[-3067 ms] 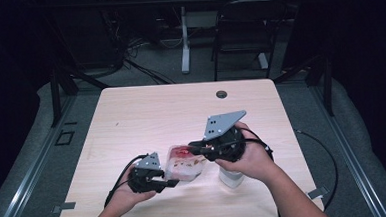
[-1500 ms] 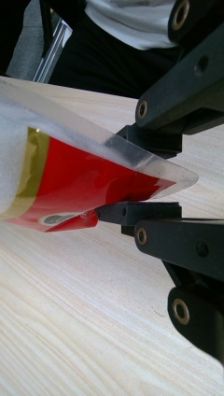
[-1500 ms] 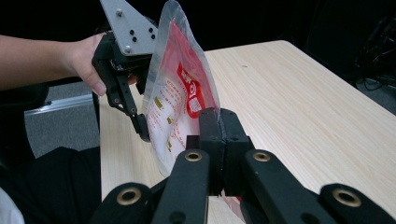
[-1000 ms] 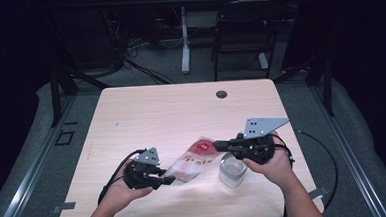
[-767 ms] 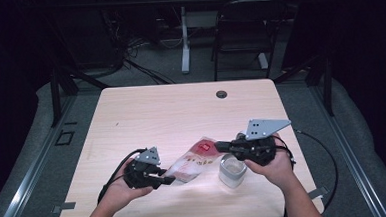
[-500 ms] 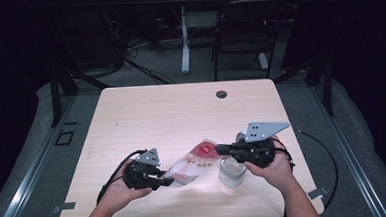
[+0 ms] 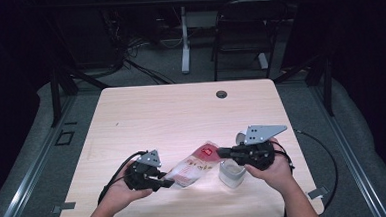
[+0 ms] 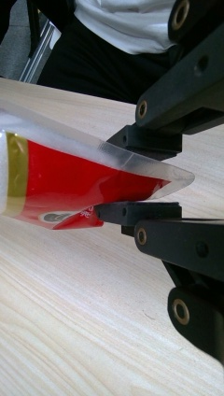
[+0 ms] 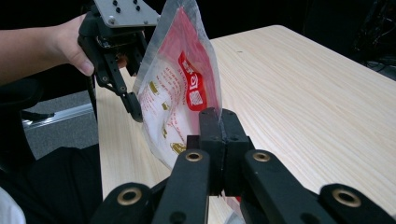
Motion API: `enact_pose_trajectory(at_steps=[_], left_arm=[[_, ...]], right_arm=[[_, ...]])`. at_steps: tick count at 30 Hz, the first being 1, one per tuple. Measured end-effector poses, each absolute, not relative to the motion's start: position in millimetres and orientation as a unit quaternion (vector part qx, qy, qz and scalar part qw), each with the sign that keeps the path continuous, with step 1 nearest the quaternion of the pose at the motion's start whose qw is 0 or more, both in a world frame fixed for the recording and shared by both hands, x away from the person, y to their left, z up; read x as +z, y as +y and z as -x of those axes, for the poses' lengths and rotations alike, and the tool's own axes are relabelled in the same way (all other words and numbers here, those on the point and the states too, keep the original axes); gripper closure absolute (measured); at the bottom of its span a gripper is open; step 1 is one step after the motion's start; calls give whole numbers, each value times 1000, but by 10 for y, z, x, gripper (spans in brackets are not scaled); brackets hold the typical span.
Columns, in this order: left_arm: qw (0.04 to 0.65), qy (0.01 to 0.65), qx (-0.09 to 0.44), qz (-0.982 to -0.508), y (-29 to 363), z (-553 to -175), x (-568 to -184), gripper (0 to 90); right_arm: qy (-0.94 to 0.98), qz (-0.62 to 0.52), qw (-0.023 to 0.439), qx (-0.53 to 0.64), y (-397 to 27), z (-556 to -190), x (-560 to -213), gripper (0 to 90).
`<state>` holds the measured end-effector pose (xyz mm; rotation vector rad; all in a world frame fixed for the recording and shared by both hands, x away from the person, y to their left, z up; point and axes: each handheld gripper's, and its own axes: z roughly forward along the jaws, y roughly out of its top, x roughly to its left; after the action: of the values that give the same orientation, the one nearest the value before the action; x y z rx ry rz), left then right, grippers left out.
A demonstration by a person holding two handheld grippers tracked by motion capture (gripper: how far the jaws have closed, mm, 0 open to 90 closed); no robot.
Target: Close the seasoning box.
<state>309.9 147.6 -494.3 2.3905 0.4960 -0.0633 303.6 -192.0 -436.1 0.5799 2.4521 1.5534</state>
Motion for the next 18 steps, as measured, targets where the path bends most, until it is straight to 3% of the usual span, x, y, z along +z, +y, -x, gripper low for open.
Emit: enact_pose_trajectory(at_steps=[18], left_arm=[[340, 189, -20, -921, 1509, -3100, -4826, 728]], right_arm=[[823, -209, 82, 522, -1990, -3053, -4450, 900]])
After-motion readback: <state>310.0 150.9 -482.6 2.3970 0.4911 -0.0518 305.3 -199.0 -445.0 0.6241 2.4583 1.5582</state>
